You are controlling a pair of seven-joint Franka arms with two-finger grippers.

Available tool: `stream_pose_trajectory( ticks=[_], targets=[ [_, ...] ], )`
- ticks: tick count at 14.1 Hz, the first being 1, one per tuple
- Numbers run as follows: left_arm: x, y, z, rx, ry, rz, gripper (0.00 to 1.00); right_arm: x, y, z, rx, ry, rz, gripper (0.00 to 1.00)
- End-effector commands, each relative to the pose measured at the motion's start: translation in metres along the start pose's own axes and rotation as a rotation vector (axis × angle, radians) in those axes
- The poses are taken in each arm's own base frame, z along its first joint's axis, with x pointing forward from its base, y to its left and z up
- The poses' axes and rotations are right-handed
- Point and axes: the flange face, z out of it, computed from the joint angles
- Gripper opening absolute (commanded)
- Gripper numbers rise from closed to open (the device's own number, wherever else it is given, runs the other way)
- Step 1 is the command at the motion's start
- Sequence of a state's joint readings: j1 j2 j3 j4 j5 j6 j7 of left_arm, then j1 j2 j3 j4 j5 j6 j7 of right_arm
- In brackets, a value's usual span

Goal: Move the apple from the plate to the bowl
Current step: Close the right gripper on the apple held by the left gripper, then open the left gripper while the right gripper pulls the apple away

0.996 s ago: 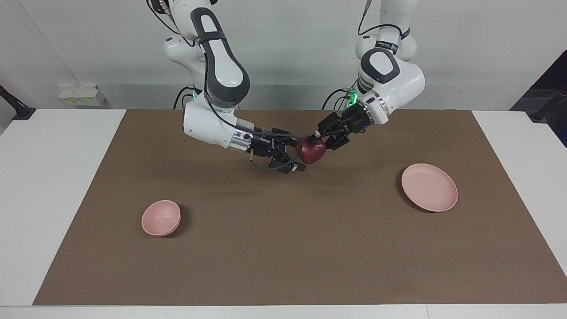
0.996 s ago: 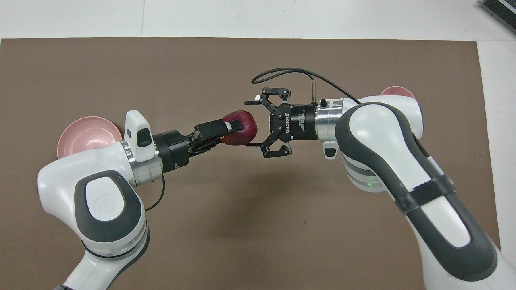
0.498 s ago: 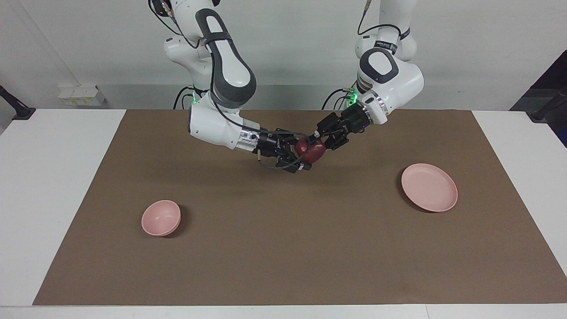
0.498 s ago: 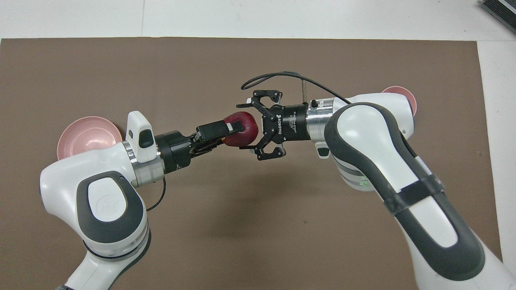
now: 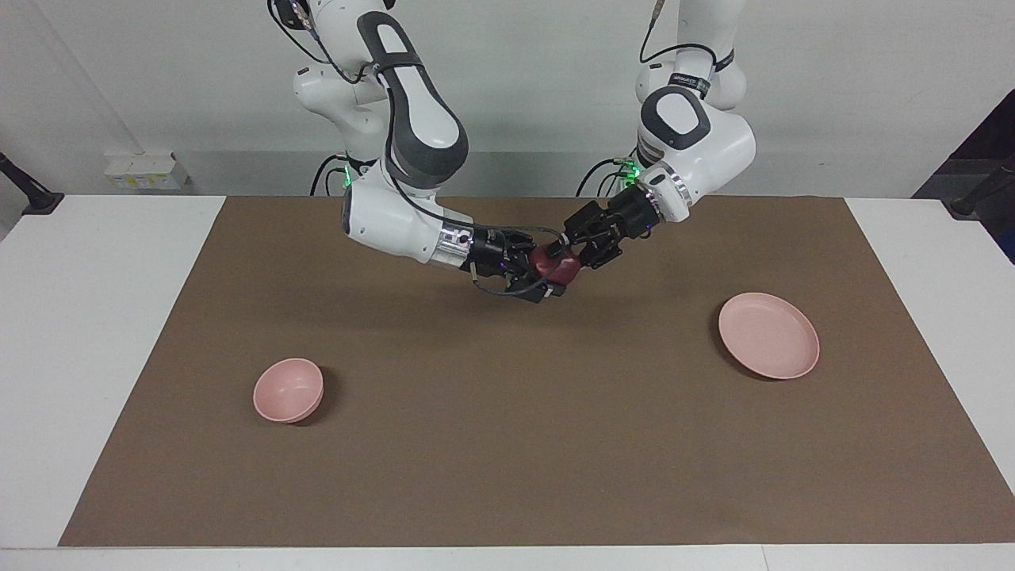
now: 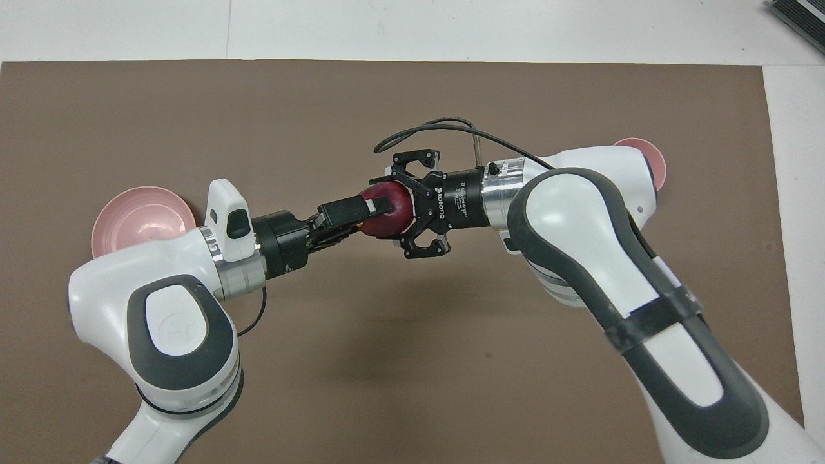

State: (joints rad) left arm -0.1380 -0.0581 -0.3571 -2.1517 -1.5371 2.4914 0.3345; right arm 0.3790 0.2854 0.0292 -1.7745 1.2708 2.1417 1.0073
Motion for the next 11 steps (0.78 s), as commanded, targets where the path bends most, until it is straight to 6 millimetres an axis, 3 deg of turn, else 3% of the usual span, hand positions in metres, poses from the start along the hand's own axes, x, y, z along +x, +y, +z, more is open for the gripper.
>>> stream_pose_trajectory(
  ticks=[1, 4, 7, 11],
  targets=[
    [-0.006, 0.005, 0.004, 0.001, -0.011, 0.008, 0.35, -0.006, -0.005, -0.003, 0.005, 0.019, -0.023, 0.0],
    [-0.004, 0.014, 0.003, 0.064, -0.026, 0.095, 1.0, -0.005, -0.005, -0.004, 0.005, 0.018, -0.019, 0.0],
    [-0.003, 0.015, -0.001, 0.093, -0.029, 0.134, 1.0, -0.006, -0.007, -0.01, 0.012, 0.023, -0.021, 0.0],
    [0.001, 0.004, -0.005, 0.197, -0.059, 0.242, 1.0, 0.005, -0.014, -0.041, -0.027, 0.141, -0.106, 0.0]
  ],
)
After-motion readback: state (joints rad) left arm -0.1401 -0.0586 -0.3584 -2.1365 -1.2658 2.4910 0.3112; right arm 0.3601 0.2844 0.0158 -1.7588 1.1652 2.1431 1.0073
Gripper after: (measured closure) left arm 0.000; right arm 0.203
